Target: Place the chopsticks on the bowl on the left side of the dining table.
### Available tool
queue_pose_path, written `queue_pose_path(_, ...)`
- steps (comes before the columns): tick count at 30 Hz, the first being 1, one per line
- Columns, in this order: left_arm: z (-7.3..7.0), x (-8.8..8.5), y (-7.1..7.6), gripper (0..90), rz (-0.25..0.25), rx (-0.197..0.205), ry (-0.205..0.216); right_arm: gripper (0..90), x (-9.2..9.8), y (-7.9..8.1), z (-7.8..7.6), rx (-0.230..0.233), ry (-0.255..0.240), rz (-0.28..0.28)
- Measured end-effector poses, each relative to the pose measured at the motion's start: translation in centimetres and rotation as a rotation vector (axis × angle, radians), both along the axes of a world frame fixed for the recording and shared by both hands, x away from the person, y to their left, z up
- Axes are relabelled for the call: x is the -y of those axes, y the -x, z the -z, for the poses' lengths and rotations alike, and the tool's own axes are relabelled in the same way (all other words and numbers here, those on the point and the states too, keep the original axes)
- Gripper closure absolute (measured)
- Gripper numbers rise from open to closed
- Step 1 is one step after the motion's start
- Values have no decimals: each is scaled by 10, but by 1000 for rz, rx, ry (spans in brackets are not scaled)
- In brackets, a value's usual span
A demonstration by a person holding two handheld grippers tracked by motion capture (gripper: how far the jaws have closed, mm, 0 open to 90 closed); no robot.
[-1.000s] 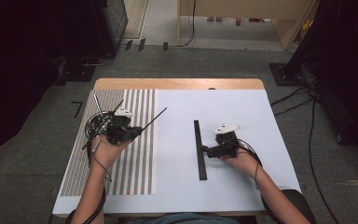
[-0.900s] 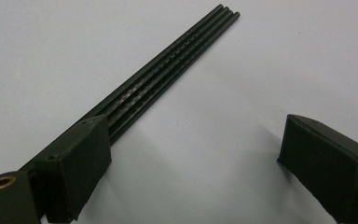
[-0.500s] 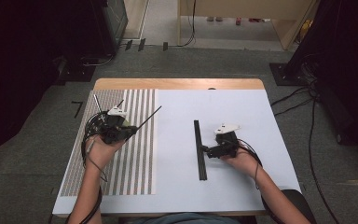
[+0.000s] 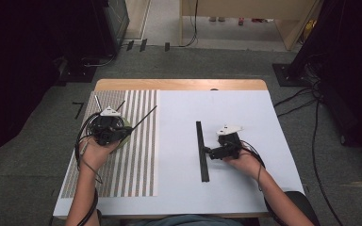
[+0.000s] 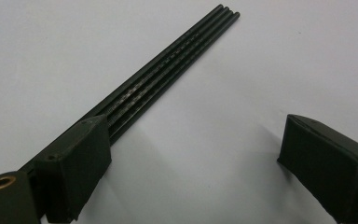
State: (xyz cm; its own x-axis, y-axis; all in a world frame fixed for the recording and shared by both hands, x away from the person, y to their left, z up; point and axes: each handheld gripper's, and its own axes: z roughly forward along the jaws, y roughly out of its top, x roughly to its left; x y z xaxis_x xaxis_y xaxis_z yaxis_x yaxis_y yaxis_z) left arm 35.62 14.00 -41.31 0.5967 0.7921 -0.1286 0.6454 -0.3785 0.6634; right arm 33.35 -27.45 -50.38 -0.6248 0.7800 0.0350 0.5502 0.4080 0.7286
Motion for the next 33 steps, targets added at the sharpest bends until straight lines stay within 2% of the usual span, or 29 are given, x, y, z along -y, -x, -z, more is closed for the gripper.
queue_pose_path(14, 0, -16, 2, 875, -37, 18, -34, 83, 0, 0, 0, 0, 0, 0)
queue_pose_path(33, 5, -37, 0, 875, -86, 25, -51, 83, 0, 0, 0, 0, 0, 0)
